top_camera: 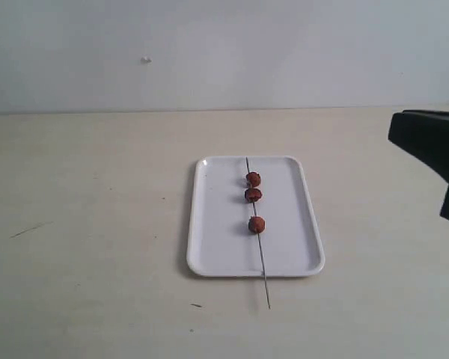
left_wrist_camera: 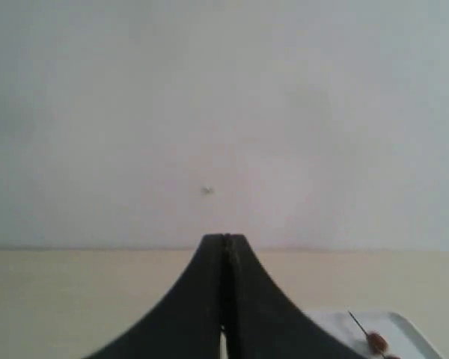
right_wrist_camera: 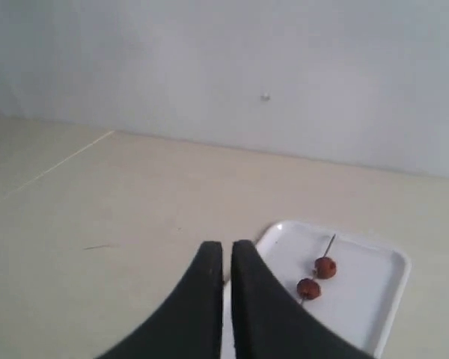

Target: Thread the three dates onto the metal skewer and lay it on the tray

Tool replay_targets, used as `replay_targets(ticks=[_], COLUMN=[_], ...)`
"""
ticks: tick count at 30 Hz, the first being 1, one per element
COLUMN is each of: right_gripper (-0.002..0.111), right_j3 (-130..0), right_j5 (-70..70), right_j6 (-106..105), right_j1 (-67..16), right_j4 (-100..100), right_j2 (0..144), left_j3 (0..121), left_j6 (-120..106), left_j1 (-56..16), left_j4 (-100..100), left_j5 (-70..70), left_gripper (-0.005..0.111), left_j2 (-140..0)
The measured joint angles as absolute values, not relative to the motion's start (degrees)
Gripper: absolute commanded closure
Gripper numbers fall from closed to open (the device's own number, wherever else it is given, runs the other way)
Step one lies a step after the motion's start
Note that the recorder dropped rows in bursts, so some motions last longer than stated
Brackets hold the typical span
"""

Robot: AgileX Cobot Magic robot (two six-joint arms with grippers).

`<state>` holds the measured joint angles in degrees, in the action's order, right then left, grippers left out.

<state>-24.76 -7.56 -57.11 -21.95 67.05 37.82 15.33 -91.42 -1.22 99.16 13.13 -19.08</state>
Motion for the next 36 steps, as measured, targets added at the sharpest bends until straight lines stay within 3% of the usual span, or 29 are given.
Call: replay_targets(ticks=[6,13,23,36], right_gripper=[0.108,0.108,0.108,0.108], right_j3=[-24.76,-21.82,-13.59,-4.41], right_j5=[-3.53,0.92,7.35,3.34], right_j6=[-57.22,-58.09,-57.16,-56.8], right_j1=[-21.95,-21.95,-21.95,-21.95], right_j4=[60.5,59.46,59.57,59.81], right_j2=[34.55,27.5,1.69,0.25], left_j3=[7.16,3.49,3.0,1.84], left_j6=[-88.63,-88.06,-88.06,-88.06], left_j1=[-1.22,-1.22,-1.22,-1.22], left_j4=[99.39,99.52,99.52,99.52], left_j5=[7.14,9.2,13.17,17.23], left_gripper=[0.107,0.107,0.107,0.107], left_j2=[-1.01,-2.06,-2.06,-2.06])
